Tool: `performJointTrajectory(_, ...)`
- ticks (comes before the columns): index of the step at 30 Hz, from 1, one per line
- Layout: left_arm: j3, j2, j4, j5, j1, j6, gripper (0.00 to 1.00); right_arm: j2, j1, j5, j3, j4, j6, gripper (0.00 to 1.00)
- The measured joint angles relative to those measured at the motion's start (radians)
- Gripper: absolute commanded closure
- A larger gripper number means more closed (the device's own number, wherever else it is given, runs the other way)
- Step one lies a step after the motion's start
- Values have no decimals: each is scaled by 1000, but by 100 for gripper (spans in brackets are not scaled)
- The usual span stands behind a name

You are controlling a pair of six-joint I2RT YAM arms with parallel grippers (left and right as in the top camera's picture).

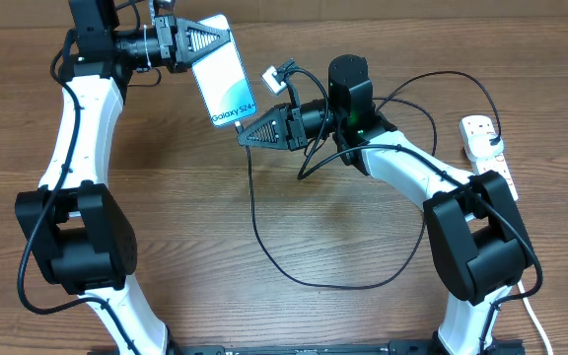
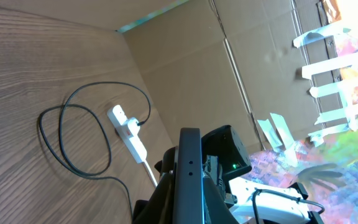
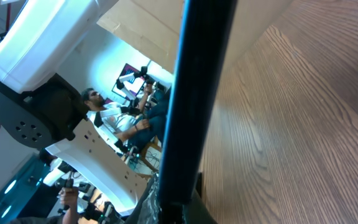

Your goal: Plug charger to phone and switch on socket

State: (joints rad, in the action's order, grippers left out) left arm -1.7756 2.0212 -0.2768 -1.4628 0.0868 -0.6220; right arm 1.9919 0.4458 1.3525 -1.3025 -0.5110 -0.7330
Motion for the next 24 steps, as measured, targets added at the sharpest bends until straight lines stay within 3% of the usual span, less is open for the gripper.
performJointTrajectory(24,0,0,0,-8,0,14,96,0,0,-18,0,-27,0,96)
